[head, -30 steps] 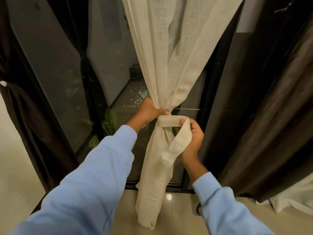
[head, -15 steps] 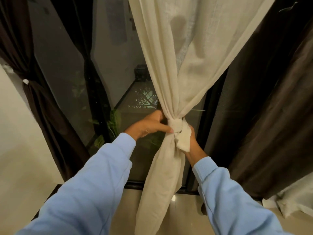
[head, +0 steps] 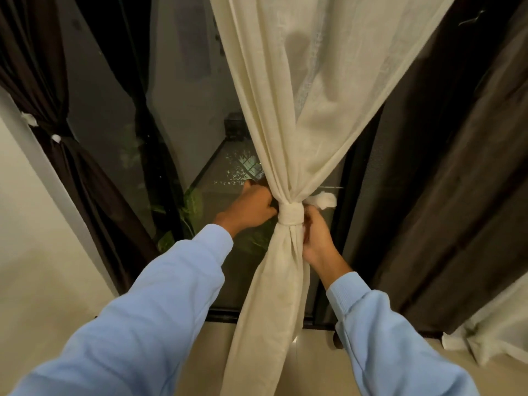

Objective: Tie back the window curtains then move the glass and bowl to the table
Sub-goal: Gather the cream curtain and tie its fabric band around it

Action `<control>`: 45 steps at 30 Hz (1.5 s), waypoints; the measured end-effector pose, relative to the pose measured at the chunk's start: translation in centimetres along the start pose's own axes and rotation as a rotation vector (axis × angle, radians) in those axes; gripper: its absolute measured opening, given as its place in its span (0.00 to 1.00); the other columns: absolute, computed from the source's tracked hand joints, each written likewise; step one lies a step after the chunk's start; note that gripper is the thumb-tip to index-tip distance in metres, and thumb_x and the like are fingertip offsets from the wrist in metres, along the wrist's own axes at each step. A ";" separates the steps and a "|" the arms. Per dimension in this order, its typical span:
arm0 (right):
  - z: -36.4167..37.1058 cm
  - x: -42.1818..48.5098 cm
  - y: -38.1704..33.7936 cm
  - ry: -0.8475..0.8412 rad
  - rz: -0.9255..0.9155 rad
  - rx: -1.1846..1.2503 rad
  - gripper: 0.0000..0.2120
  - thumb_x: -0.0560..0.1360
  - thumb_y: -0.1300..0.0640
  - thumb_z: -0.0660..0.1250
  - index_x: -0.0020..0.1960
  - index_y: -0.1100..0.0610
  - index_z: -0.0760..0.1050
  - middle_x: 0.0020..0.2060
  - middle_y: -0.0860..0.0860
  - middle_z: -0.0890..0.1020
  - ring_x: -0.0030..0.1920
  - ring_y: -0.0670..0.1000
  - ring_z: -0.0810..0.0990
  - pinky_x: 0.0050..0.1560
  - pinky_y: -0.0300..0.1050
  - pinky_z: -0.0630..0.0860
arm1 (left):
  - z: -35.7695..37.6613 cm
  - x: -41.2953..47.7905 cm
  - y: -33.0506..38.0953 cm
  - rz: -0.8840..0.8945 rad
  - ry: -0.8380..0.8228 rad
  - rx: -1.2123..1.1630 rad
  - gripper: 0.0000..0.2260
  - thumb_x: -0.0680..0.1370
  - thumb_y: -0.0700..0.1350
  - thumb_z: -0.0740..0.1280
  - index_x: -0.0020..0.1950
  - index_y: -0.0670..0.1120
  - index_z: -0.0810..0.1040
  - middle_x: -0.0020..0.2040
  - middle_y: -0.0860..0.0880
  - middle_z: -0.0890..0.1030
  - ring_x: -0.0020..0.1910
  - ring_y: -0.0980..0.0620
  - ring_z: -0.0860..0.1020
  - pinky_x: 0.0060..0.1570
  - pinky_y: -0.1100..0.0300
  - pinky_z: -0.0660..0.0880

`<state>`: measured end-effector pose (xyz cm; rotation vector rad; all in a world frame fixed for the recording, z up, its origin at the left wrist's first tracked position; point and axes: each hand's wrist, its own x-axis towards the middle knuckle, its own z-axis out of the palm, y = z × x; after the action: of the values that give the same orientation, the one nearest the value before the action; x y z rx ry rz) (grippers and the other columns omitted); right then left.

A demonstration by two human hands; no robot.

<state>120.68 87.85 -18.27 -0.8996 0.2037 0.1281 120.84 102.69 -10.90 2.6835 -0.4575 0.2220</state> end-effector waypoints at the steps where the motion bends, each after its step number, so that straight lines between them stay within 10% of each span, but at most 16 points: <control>1: -0.3 -0.6 0.3 -0.067 -0.034 0.033 0.20 0.77 0.47 0.67 0.62 0.58 0.79 0.56 0.59 0.82 0.55 0.57 0.82 0.54 0.53 0.78 | 0.2 0.0 -0.1 0.009 0.025 0.017 0.10 0.77 0.41 0.63 0.52 0.36 0.77 0.46 0.39 0.78 0.56 0.44 0.67 0.51 0.58 0.59; 7: -0.6 -2.9 1.8 -0.119 -0.328 -0.490 0.28 0.68 0.47 0.78 0.64 0.53 0.75 0.55 0.52 0.84 0.54 0.53 0.84 0.54 0.51 0.82 | 0.4 -0.1 -0.6 0.091 0.092 0.125 0.07 0.75 0.42 0.64 0.39 0.41 0.74 0.33 0.54 0.68 0.43 0.53 0.65 0.66 0.48 0.60; 16: -0.9 -2.6 0.7 -0.017 -0.609 -0.676 0.27 0.65 0.57 0.81 0.60 0.51 0.74 0.52 0.45 0.82 0.49 0.40 0.81 0.46 0.32 0.79 | -1.0 -0.9 -1.7 -0.244 0.019 -0.701 0.13 0.71 0.41 0.74 0.51 0.43 0.73 0.37 0.42 0.81 0.29 0.45 0.79 0.29 0.55 0.77; 26: 0.2 -2.5 1.5 0.246 -0.853 -0.779 0.18 0.68 0.55 0.79 0.50 0.54 0.72 0.47 0.43 0.73 0.45 0.39 0.75 0.43 0.25 0.71 | -0.4 -3.6 0.5 -0.042 0.153 -0.128 0.06 0.72 0.47 0.73 0.47 0.47 0.84 0.40 0.50 0.83 0.34 0.57 0.77 0.30 0.64 0.67; 37: 0.1 -2.6 2.6 -0.111 -1.022 -0.666 0.08 0.74 0.70 0.70 0.52 0.64 0.80 0.47 0.56 0.82 0.49 0.54 0.81 0.51 0.47 0.79 | -0.5 -3.3 1.6 0.045 0.366 -0.118 0.15 0.78 0.50 0.64 0.32 0.47 0.77 0.29 0.51 0.76 0.27 0.57 0.70 0.28 0.69 0.61; 45: 0.1 -3.7 2.6 -0.013 -0.886 -0.576 0.11 0.80 0.58 0.63 0.55 0.65 0.77 0.45 0.47 0.82 0.47 0.42 0.81 0.47 0.32 0.76 | -1.0 -0.6 1.9 0.114 0.275 0.041 0.11 0.78 0.49 0.67 0.58 0.49 0.80 0.53 0.50 0.83 0.51 0.52 0.79 0.50 0.59 0.74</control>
<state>116.57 89.45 -19.28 -1.4849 -0.2721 -0.6614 119.53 101.65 -9.44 2.6141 -0.5233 0.6300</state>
